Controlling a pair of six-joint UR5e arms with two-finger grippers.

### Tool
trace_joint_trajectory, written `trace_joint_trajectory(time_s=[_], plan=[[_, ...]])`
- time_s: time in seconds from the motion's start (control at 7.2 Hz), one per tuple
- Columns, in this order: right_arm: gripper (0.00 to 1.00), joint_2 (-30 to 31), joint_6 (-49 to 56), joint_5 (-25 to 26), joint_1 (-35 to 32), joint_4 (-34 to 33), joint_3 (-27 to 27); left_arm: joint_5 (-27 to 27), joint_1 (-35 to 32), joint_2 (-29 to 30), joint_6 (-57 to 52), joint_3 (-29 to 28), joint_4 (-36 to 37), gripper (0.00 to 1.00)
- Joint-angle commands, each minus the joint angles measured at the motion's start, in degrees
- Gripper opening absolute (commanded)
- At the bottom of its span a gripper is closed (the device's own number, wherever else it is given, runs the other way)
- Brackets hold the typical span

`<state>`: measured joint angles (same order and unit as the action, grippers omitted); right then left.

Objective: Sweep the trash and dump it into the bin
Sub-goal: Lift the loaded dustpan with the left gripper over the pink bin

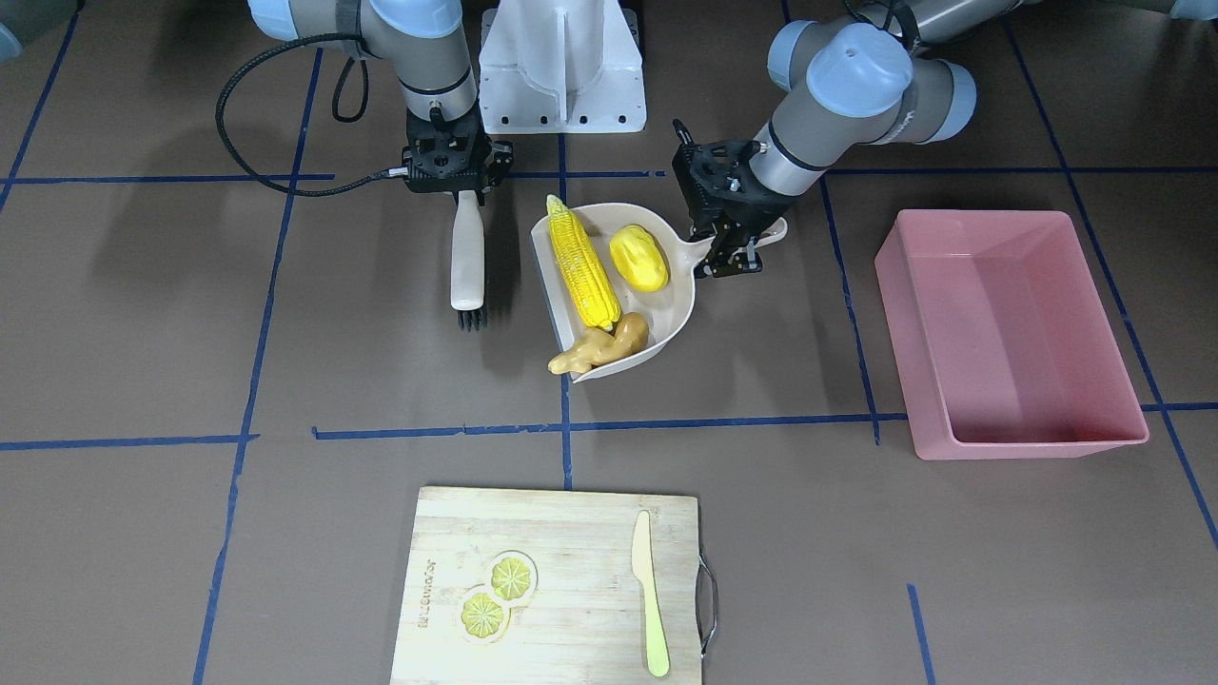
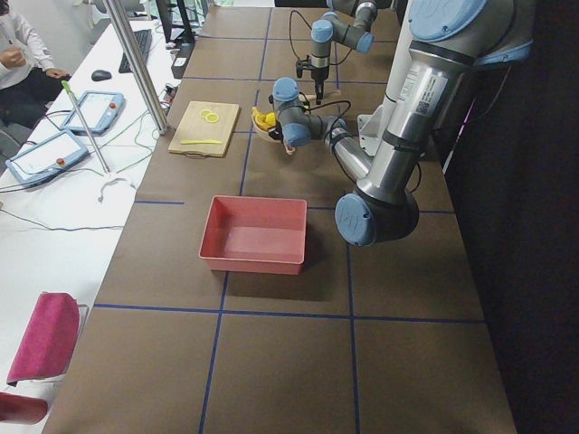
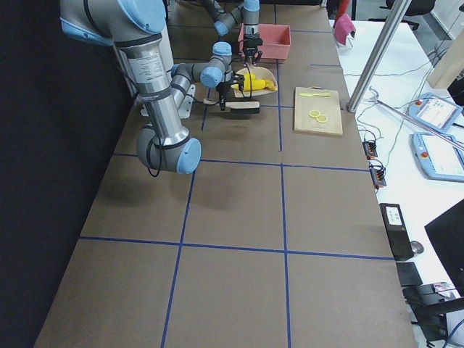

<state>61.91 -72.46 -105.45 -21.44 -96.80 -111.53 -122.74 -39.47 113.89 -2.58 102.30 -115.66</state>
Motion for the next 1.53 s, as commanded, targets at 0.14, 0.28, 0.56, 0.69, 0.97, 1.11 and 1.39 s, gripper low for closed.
trace_joint_trajectory(time_s=[0.14,0.28,0.56,0.69,0.97,1.11,1.39], plan=[[0.00,0.1,0.0,0.2,0.0,0.3,0.2,-7.5,-7.9,-2.4,-0.3,0.2,-3.6,0.00],[0.00,0.1,0.0,0.3,0.0,0.3,0.2,-9.7,-10.9,-2.6,-0.4,0.2,-3.7,0.00],[0.00,0.2,0.0,0.6,0.0,0.3,0.2,-16.4,-17.3,-3.1,-2.8,-0.7,-3.6,0.00],[0.00,0.2,0.0,0.7,0.0,0.4,0.2,-18.0,-20.5,-4.5,-6.9,-1.0,-3.1,0.00],[0.00,1.1,0.0,0.8,0.1,0.5,0.0,-21.9,-26.8,-4.6,-15.6,-6.0,-3.0,0.00],[0.00,1.1,0.0,0.9,0.1,0.5,0.1,-22.7,-29.2,-4.6,-18.6,-8.4,-3.0,0.00],[0.00,1.2,0.0,0.9,0.0,0.5,0.1,-26.8,-33.9,-5.4,-23.6,-13.7,-2.9,0.00]])
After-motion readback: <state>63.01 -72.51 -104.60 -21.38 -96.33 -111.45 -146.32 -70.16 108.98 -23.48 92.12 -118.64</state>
